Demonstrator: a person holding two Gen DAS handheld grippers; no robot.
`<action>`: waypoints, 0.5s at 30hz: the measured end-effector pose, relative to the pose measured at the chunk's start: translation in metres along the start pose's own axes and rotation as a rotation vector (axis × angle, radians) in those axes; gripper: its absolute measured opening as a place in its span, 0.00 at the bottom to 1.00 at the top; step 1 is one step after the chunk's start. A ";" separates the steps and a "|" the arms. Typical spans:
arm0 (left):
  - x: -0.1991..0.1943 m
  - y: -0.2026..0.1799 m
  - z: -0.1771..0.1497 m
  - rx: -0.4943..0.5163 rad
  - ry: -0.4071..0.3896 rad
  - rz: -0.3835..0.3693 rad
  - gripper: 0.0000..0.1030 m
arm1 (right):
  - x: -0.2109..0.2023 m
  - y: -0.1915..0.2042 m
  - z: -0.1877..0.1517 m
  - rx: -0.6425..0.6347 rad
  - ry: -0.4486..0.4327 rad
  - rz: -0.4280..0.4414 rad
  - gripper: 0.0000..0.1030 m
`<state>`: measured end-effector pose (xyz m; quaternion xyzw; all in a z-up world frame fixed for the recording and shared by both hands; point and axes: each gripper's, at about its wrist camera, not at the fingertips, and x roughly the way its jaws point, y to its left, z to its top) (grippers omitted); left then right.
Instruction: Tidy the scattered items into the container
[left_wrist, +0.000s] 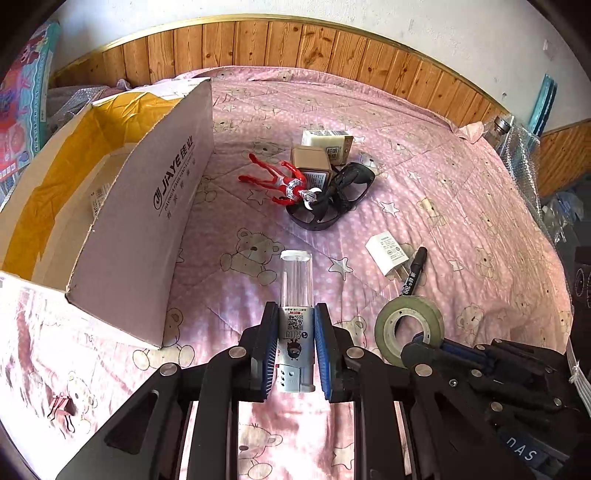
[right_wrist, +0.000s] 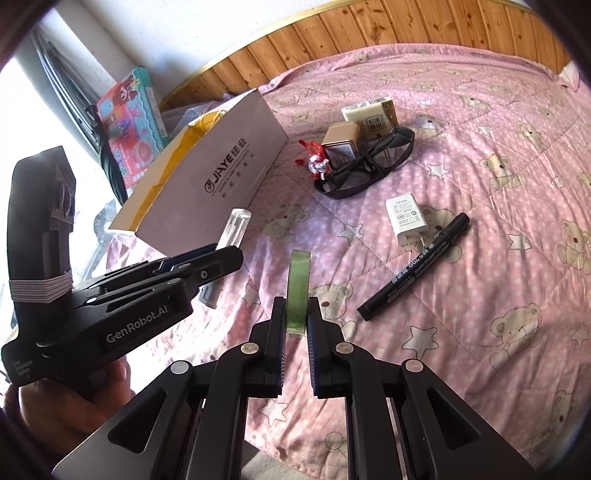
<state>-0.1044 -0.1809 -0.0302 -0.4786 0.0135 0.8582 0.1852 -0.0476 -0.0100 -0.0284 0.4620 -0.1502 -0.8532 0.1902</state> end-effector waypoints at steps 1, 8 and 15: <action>-0.003 0.001 -0.001 -0.003 -0.007 -0.006 0.19 | -0.002 0.003 -0.001 -0.005 -0.003 -0.003 0.11; -0.024 0.007 -0.013 -0.024 -0.043 -0.035 0.19 | -0.010 0.018 -0.011 -0.024 -0.009 -0.023 0.11; -0.039 0.015 -0.022 -0.043 -0.072 -0.049 0.19 | -0.009 0.033 -0.020 -0.057 -0.007 -0.046 0.10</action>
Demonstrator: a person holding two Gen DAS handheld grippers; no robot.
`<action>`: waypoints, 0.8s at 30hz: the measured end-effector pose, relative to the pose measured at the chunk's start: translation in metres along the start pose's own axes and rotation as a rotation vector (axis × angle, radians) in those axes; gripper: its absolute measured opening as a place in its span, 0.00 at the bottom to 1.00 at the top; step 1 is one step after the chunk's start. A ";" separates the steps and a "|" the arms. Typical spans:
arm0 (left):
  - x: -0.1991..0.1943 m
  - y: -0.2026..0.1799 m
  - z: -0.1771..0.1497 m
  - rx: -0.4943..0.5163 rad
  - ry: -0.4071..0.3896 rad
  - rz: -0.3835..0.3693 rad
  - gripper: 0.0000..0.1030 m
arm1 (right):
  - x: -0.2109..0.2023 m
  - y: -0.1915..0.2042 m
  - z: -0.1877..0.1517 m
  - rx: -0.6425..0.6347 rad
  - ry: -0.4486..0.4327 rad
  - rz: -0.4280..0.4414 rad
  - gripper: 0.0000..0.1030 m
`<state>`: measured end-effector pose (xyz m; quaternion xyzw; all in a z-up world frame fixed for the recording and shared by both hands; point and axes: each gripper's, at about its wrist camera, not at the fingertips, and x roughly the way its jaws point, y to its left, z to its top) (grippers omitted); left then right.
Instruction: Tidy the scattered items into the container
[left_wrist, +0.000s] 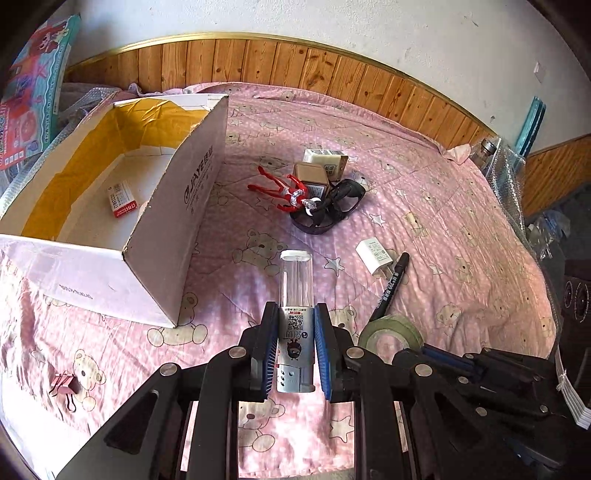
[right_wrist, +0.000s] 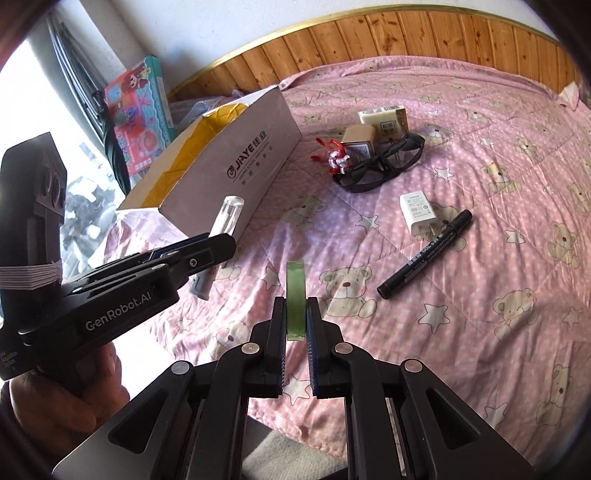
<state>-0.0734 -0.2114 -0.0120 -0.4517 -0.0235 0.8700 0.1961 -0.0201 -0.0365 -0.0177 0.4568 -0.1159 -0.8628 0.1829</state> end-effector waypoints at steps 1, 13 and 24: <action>-0.002 0.001 -0.001 -0.002 -0.004 -0.003 0.19 | 0.002 0.001 -0.001 -0.004 0.003 -0.009 0.10; -0.017 0.006 -0.005 -0.015 -0.034 -0.015 0.19 | -0.021 0.012 0.003 -0.017 -0.047 -0.033 0.10; -0.040 0.012 0.000 -0.027 -0.083 -0.001 0.19 | -0.038 0.029 0.012 -0.054 -0.090 -0.028 0.10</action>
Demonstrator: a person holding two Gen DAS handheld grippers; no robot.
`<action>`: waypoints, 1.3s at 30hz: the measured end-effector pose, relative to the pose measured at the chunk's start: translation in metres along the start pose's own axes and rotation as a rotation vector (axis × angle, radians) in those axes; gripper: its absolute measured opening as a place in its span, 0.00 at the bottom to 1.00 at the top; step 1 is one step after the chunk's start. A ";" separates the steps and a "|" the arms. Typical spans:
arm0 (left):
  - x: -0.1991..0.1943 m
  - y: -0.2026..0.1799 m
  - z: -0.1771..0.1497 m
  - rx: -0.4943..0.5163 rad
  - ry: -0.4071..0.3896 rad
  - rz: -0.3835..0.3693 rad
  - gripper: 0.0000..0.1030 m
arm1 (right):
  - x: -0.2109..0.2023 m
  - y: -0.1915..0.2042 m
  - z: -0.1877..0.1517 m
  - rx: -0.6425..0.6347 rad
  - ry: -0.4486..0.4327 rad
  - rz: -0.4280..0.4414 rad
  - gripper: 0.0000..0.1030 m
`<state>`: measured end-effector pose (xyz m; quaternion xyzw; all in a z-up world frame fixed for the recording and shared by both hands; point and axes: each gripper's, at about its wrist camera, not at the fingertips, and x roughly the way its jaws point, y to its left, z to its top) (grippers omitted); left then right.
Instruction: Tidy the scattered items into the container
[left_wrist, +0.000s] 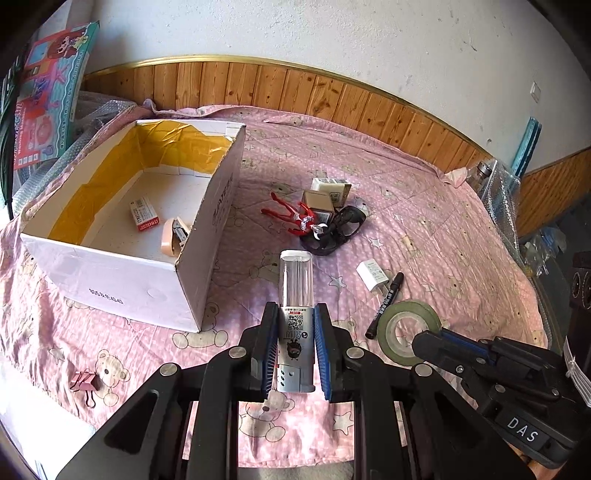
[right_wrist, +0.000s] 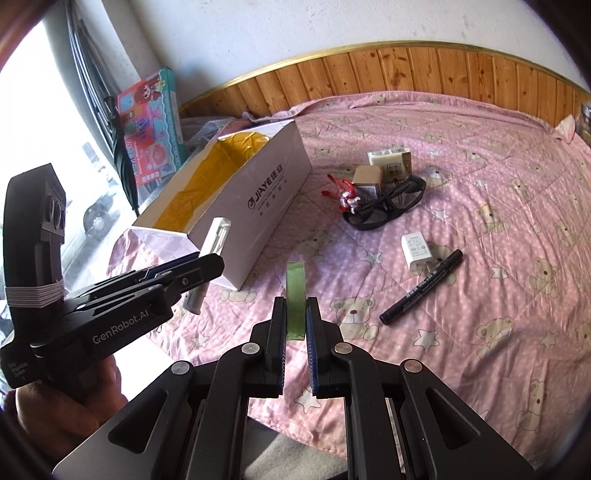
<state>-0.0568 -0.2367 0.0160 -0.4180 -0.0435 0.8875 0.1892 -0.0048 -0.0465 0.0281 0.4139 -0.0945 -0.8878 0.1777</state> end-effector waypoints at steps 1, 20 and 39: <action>-0.001 0.000 0.000 -0.001 -0.003 0.002 0.19 | -0.001 0.001 0.000 -0.001 0.000 0.002 0.10; -0.030 0.019 0.009 -0.033 -0.065 0.046 0.19 | -0.014 0.021 0.017 -0.063 -0.047 0.006 0.10; -0.058 0.038 0.040 -0.048 -0.146 0.090 0.19 | -0.019 0.055 0.053 -0.176 -0.083 0.019 0.10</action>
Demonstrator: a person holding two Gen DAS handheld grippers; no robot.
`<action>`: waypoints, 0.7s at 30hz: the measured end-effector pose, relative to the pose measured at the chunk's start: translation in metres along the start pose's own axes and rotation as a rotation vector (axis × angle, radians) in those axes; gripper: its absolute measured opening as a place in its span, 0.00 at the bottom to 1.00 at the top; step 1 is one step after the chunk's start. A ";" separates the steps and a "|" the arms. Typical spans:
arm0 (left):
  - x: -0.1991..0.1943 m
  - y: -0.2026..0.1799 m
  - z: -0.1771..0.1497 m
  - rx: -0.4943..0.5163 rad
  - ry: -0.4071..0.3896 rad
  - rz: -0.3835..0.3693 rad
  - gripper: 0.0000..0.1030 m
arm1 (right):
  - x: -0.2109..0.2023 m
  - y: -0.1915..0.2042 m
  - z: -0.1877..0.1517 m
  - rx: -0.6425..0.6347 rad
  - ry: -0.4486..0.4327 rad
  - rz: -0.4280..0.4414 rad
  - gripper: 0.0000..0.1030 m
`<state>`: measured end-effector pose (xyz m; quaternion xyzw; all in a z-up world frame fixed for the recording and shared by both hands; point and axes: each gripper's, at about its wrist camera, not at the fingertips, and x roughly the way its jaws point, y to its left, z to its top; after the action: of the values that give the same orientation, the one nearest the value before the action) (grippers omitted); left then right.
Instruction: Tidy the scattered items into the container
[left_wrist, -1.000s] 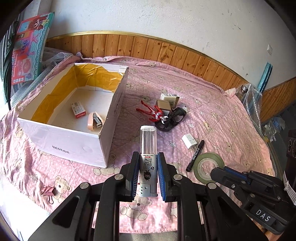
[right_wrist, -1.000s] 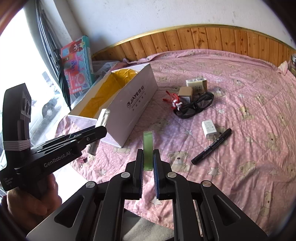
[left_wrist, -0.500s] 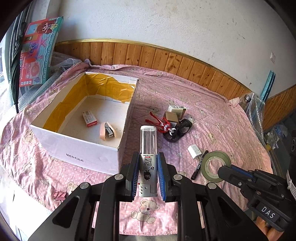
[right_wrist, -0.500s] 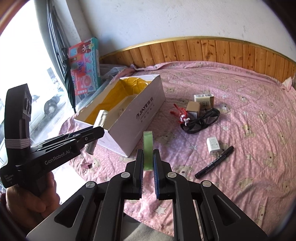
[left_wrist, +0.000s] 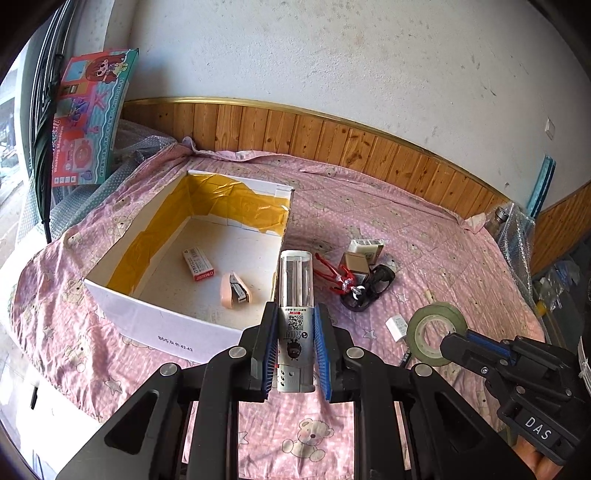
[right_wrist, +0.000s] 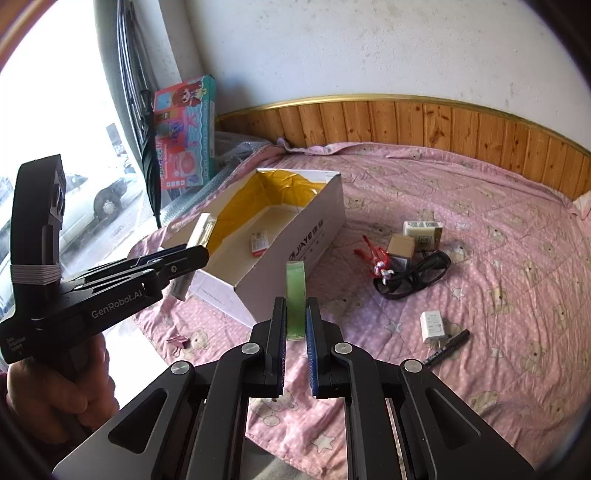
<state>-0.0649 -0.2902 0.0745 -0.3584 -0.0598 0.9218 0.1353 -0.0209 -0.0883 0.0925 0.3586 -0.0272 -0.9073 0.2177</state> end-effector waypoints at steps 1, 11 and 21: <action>-0.001 0.001 0.002 -0.001 -0.003 0.001 0.19 | 0.001 0.001 0.002 -0.005 0.000 0.001 0.10; -0.002 0.012 0.019 -0.011 -0.012 0.013 0.19 | 0.012 0.007 0.021 -0.019 0.006 0.039 0.10; 0.006 0.021 0.037 -0.011 -0.003 0.031 0.19 | 0.031 -0.002 0.042 -0.013 0.030 0.050 0.10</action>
<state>-0.0984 -0.3092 0.0930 -0.3588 -0.0595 0.9239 0.1189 -0.0695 -0.1041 0.1042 0.3700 -0.0270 -0.8963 0.2428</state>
